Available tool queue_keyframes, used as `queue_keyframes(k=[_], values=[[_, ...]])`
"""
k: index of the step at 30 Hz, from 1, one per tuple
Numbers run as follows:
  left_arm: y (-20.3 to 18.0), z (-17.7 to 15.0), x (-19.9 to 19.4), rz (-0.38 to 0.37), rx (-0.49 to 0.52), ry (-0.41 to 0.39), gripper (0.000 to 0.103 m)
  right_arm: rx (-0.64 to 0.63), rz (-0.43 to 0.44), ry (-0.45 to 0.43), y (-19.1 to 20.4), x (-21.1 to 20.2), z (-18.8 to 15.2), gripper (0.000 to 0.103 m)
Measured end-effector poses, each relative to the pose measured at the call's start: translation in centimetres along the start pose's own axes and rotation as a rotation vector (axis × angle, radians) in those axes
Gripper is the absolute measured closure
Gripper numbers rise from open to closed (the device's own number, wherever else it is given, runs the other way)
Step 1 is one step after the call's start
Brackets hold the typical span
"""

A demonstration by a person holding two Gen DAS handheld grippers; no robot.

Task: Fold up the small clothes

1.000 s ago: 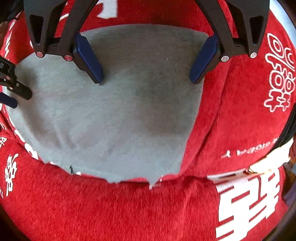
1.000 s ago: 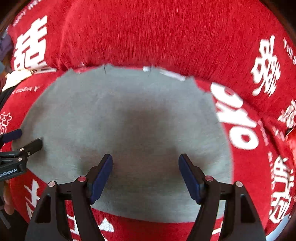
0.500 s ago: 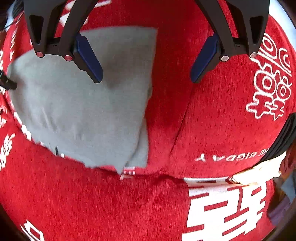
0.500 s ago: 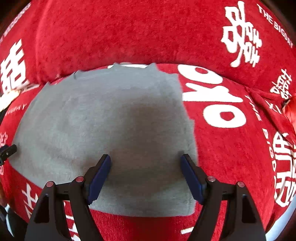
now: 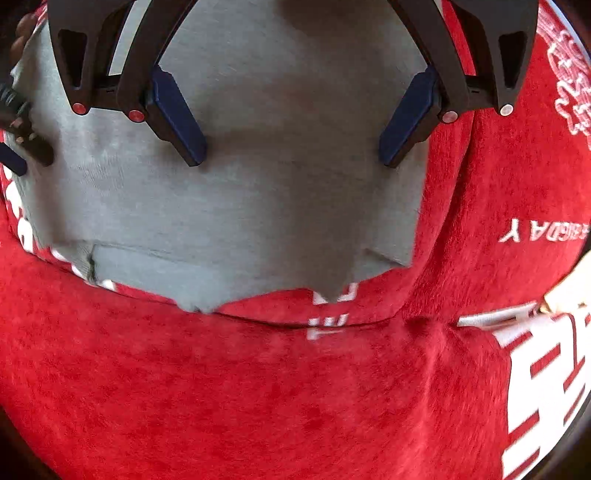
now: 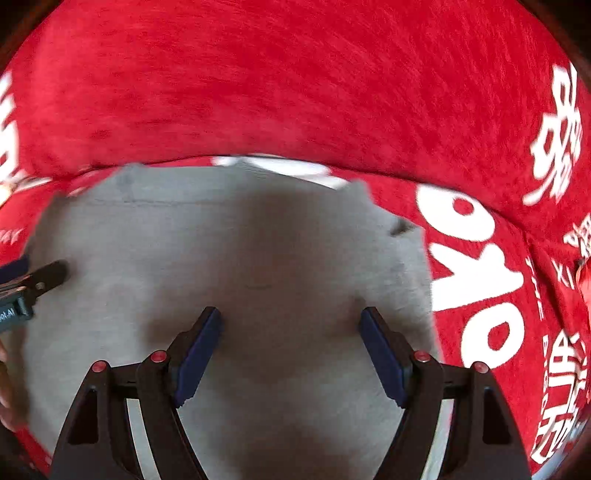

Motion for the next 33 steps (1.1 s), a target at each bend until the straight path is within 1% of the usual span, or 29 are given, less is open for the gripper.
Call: queue_keyframes(k=[1,2,3,4,5,6,7,8,9,11,14,16,17,19,21,23,24,26,29,32,33], values=[[0.4,0.0,-0.2,-0.013,0.008,-0.013,0.007,0.035,0.02,-0.012,-1.1,0.1,0.1,0.023],[0.7,-0.1,-0.4,-0.036,0.033,-0.005,0.007,0.072,0.033,-0.023,-2.2,0.1,0.2,0.023],[1.0,-0.2,-0.9,-0.036,0.047,-0.007,0.007,0.11,0.051,-0.024,-3.4,0.1,0.2,0.024],[1.6,-0.3,-1.4,-0.004,0.052,-0.017,0.007,0.141,0.089,-0.033,-4.4,-0.1,0.1,0.024],[2.5,-0.5,-2.1,0.021,0.051,-0.035,0.007,0.159,0.096,-0.042,-4.9,-0.4,0.0,0.023],[4.0,-0.9,-2.9,0.001,0.031,-0.05,0.007,0.178,0.056,-0.043,-5.5,-1.0,-0.2,0.023],[5.3,-1.4,-3.4,-0.022,0.004,-0.049,0.007,0.19,0.003,-0.04,-5.9,-1.4,-0.4,0.023],[7.3,-2.2,-3.7,-0.044,-0.043,-0.031,0.007,0.208,-0.014,-0.062,-6.4,-2.3,-1.0,0.023],[8.6,-2.9,-3.7,-0.06,-0.078,-0.013,0.007,0.224,0.014,-0.083,-6.6,-3.1,-1.5,0.023],[11.3,-4.8,-3.5,-0.128,-0.152,0.038,0.007,0.243,0.08,-0.1,-6.5,-4.3,-3.0,0.023],[12.7,-7.3,-3.0,-0.236,-0.202,0.101,0.007,0.215,0.109,-0.124,-5.1,-5.8,-5.3,0.023],[11.8,-8.3,-2.7,-0.327,-0.211,0.125,0.007,0.189,0.116,-0.13,-3.7,-6.5,-6.4,0.023],[11.4,-8.6,-2.5,-0.36,-0.219,0.133,0.007,0.176,0.119,-0.133,-3.0,-6.9,-7.1,0.023],[10.1,-9.0,-2.6,-0.325,-0.21,0.098,0.007,0.144,0.119,-0.136,-1.5,-7.2,-7.7,0.023],[8.1,-8.6,-2.8,-0.312,-0.17,0.089,0.007,0.082,0.116,-0.127,0.6,-7.4,-7.9,0.023],[6.1,-7.6,-3.1,-0.361,-0.127,0.095,0.007,0.019,0.108,-0.118,1.9,-7.0,-7.9,0.023],[4.8,-7.4,-3.0,-0.351,-0.097,0.094,0.007,-0.012,0.103,-0.113,3.0,-7.1,-7.9,0.023],[3.0,-7.1,-2.4,-0.284,-0.042,0.092,0.003,-0.045,0.111,-0.098,4.3,-6.7,-7.7,0.023],[2.3,-6.9,-2.2,-0.253,-0.03,0.071,0.002,-0.103,0.125,-0.064,6.9,-5.7,-6.8,0.023],[2.5,-6.9,-2.3,-0.264,-0.038,0.06,0.003,-0.144,0.088,-0.031,8.8,-3.9,-5.2,0.023],[2.6,-6.9,-2.3,-0.268,-0.048,0.056,0.006,-0.146,0.082,-0.023,9.2,-3.3,-4.8,0.022]])
Point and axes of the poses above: each gripper's, at about its wrist camera, not at the fingertips, and x roughly the way its jaws point, y to its left, z to its top, the point moved 2 cm from there along x, roughly the way its jaws point, and after that the axes turned 4 degrees about z, right-handed, at the moved point
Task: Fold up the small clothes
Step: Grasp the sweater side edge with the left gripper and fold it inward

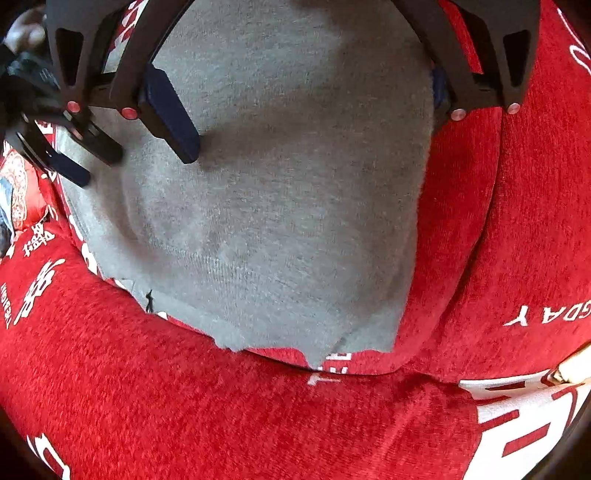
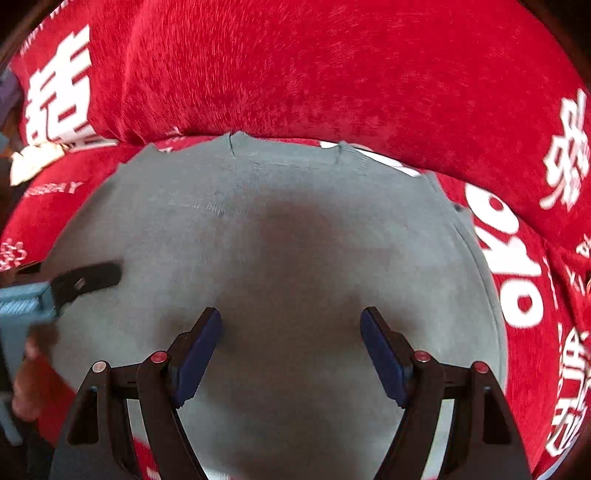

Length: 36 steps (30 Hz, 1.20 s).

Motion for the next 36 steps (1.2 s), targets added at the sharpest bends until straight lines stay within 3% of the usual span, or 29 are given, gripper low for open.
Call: queue_keyframes(k=[3,6,8,9,10,11,12,13,20,21,24,31,36], values=[[1.4,0.0,-1.1,-0.03,-0.038,-0.006,0.007,0.008,-0.057,0.026,0.1,2.5,1.4,0.008],[1.7,0.2,-1.1,-0.044,-0.053,-0.006,0.006,0.04,-0.065,0.048,-0.4,2.6,1.7,0.006],[1.2,0.4,-0.7,-0.009,-0.047,-0.017,0.006,0.074,-0.069,0.028,-1.1,1.4,1.1,0.006],[0.8,0.5,-0.6,0.033,-0.038,-0.027,0.013,0.086,-0.072,0.014,-1.4,0.9,0.7,0.006],[0.5,0.5,-0.6,0.075,-0.024,-0.039,0.032,0.097,-0.075,0.007,-1.7,0.5,0.3,0.006],[0.1,0.6,-0.8,0.089,-0.011,-0.051,0.044,0.11,-0.075,0.009,-2.2,0.3,-0.2,0.006],[-0.1,0.7,-1.2,0.064,-0.017,-0.049,0.067,0.13,-0.068,0.013,-2.8,0.1,-0.7,0.006],[-0.1,0.8,-1.5,0.055,-0.034,-0.042,0.075,0.142,-0.054,0.014,-3.1,0.0,-1.0,0.006],[-0.8,1.4,-1.8,0.112,-0.041,-0.022,0.078,0.114,0.006,0.006,-2.2,0.8,-0.1,0.006],[-0.9,1.5,-1.9,0.121,-0.043,-0.017,0.079,0.068,-0.005,0.043,-1.3,2.0,-0.1,0.003],[-1.4,1.7,-2.7,0.132,-0.047,-0.018,0.079,-0.017,-0.072,0.022,-0.3,2.2,0.3,0.001],[-4.0,2.6,-3.8,0.208,-0.01,-0.015,0.08,0.13,-0.056,0.014,-5.1,0.4,-0.6,0.001],[-8.5,3.2,-5.0,0.257,0.045,-0.024,0.081,0.175,-0.02,-0.019,-9.2,-1.4,-1.8,0.001]])
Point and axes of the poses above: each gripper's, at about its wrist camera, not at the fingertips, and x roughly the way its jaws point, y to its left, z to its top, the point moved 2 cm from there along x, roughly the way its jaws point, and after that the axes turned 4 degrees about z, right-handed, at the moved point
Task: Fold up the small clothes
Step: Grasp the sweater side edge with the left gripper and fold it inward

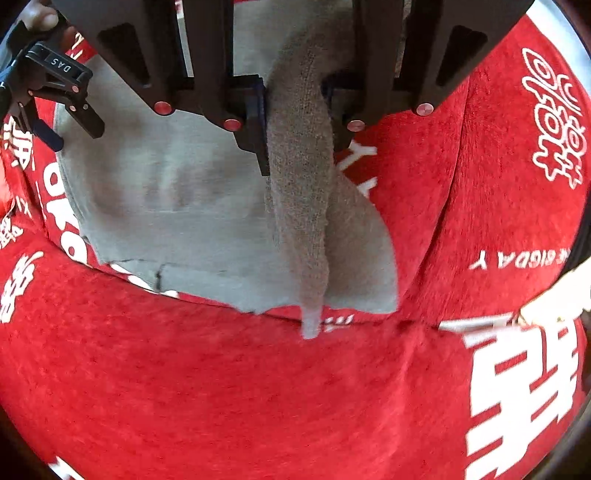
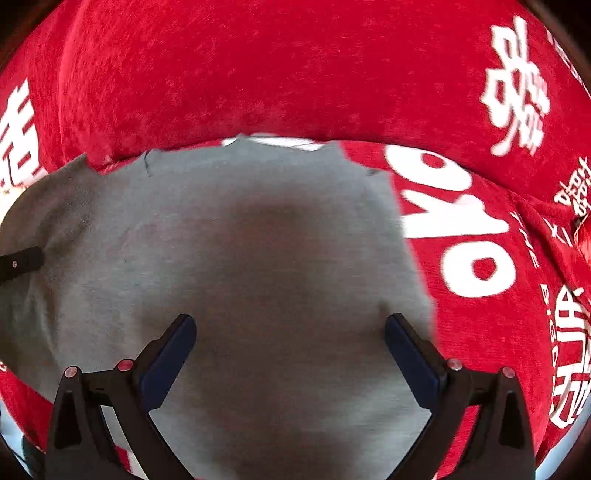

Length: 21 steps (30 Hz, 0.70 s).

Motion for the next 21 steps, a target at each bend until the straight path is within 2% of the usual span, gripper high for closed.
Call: queue_keyframes(k=[3,7,12,14,17,21], values=[[-3.3,0.6,-1.7,0.021,0.029,-0.005,0.082,0.001,0.016,-0.017,-2.3,-1.2,-0.5,0.001],[-8.8,1.1,-5.3,-0.001,0.075,-0.038,0.083,-0.003,0.028,-0.053,-5.3,-2.8,-0.9,0.001],[-16.9,1.1,-7.8,-0.076,0.138,-0.055,0.084,0.066,0.041,-0.1,-10.5,-4.5,-2.6,0.001],[-20.1,0.7,-6.8,-0.071,0.168,-0.033,0.084,0.104,0.047,-0.103,-12.4,-4.4,-3.3,0.001],[-24.2,-0.6,-2.8,-0.065,0.182,0.059,0.084,0.173,0.065,-0.088,-15.2,-3.7,-4.7,0.001],[-26.3,-2.9,1.0,-0.049,0.189,0.114,0.084,0.23,0.103,-0.073,-16.8,-3.1,-6.2,0.001]])
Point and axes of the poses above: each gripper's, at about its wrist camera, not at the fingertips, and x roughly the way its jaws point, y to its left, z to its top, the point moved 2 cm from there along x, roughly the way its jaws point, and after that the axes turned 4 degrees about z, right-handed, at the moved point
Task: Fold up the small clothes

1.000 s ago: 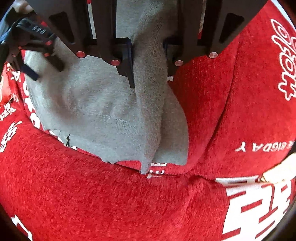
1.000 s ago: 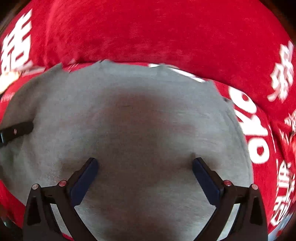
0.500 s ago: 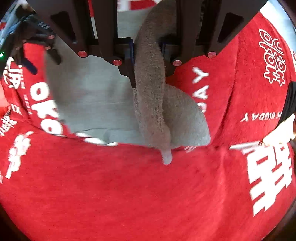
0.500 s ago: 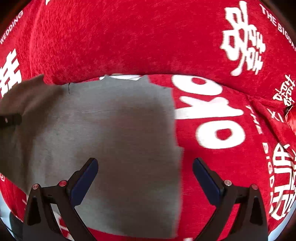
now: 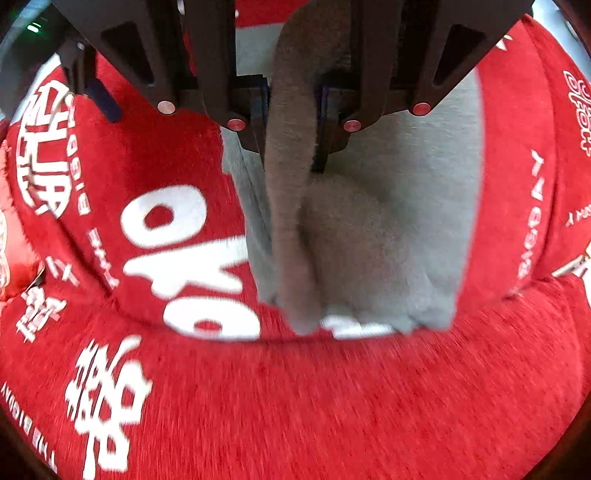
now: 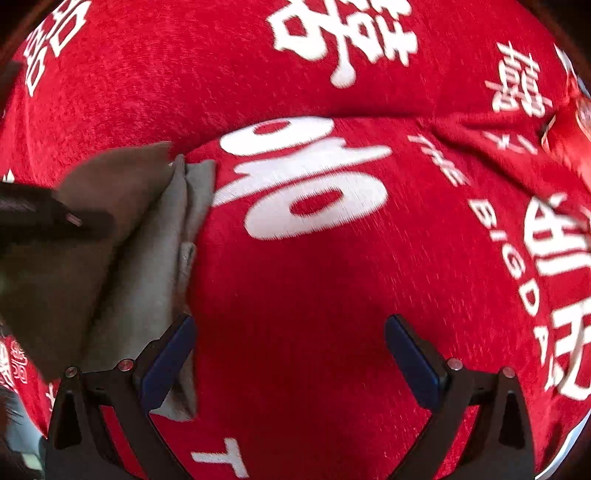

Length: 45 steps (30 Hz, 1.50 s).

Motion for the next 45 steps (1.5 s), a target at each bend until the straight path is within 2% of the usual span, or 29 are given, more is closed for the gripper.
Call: queue_keyframes(k=[4,6,8,10,11,13,14,15,17,19,22,23,28,29,32,33,34,37,39,40,42,43,44,45], values=[[-0.1,-0.6,0.4,-0.019,0.022,-0.022,0.081,0.002,0.032,-0.006,-0.3,0.0,-0.4,0.001],[0.4,-0.4,-0.4,-0.065,0.017,-0.002,0.075,0.0,0.049,-0.012,-0.3,-0.1,-0.2,0.001],[1.1,-0.3,-1.9,-0.14,0.014,0.01,0.064,-0.007,0.063,-0.021,-0.2,-0.5,0.2,0.001],[1.8,-0.5,-3.8,-0.221,0.009,-0.007,0.034,-0.007,0.098,-0.037,-0.2,-0.8,1.0,0.001],[2.2,-0.7,-4.7,-0.252,0.006,-0.024,0.03,0.007,0.136,-0.048,-0.4,-1.3,1.4,0.001],[3.4,-1.5,-7.0,-0.327,0.013,-0.066,0.029,0.031,0.198,-0.06,-0.6,-1.7,2.1,0.001],[4.1,-2.1,-7.9,-0.35,0.025,-0.082,0.029,0.049,0.256,-0.063,-0.7,-1.9,2.6,0.001],[4.7,-2.4,-8.3,-0.351,0.027,-0.097,0.029,0.061,0.308,-0.056,-0.5,-1.8,3.1,0.001],[5.9,-3.2,-8.3,-0.299,0.022,-0.121,0.029,0.062,0.412,-0.023,0.2,-1.0,4.1,0.001],[7.3,-4.3,-7.5,-0.264,0.009,-0.126,0.029,0.046,0.435,0.001,1.1,-0.3,5.0,0.001],[7.9,-5.7,-5.1,-0.288,-0.031,-0.071,0.029,0.042,0.476,0.024,2.4,0.7,6.1,0.001],[7.7,-6.1,-4.3,-0.275,-0.027,-0.06,0.029,0.042,0.491,0.035,2.7,1.0,6.3,0.001],[6.0,-8.1,-2.1,-0.18,0.064,-0.096,0.029,0.0,0.475,0.118,5.3,4.2,8.4,0.003],[5.7,-8.4,-1.9,-0.165,0.083,-0.108,0.029,-0.019,0.469,0.139,6.0,4.8,8.6,0.009],[4.3,-9.5,-2.0,-0.095,0.187,-0.147,0.029,-0.055,0.43,0.24,7.7,7.9,9.1,0.068],[3.7,-9.8,-2.1,-0.091,0.218,-0.15,0.029,-0.064,0.426,0.264,8.2,8.6,9.4,0.076],[3.3,-10.0,-2.1,-0.085,0.241,-0.154,0.029,-0.09,0.431,0.247,8.7,8.5,9.8,0.078],[2.3,-10.7,-1.6,-0.034,0.308,-0.177,0.029,-0.172,0.42,0.171,9.5,7.8,10.9,0.079],[2.2,-10.7,-1.6,-0.031,0.311,-0.184,0.029,-0.149,0.384,0.192,8.8,9.2,11.2,0.077],[2.4,-10.6,-1.8,-0.042,0.304,-0.178,0.029,-0.116,0.413,0.212,8.3,9.8,11.2,0.073],[2.8,-10.3,-2.6,-0.125,0.27,-0.166,0.029,-0.054,0.464,0.222,7.2,10.1,11.4,0.06],[3.0,-10.0,-3.0,-0.177,0.246,-0.163,0.029,-0.04,0.471,0.214,6.8,10.1,11.6,0.057],[3.1,-9.8,-3.1,-0.194,0.232,-0.161,0.029,-0.028,0.484,0.186,6.6,9.8,11.9,0.057],[3.2,-9.5,-2.9,-0.189,0.223,-0.157,0.029,-0.026,0.49,0.155,6.9,9.6,12.2,0.062]])
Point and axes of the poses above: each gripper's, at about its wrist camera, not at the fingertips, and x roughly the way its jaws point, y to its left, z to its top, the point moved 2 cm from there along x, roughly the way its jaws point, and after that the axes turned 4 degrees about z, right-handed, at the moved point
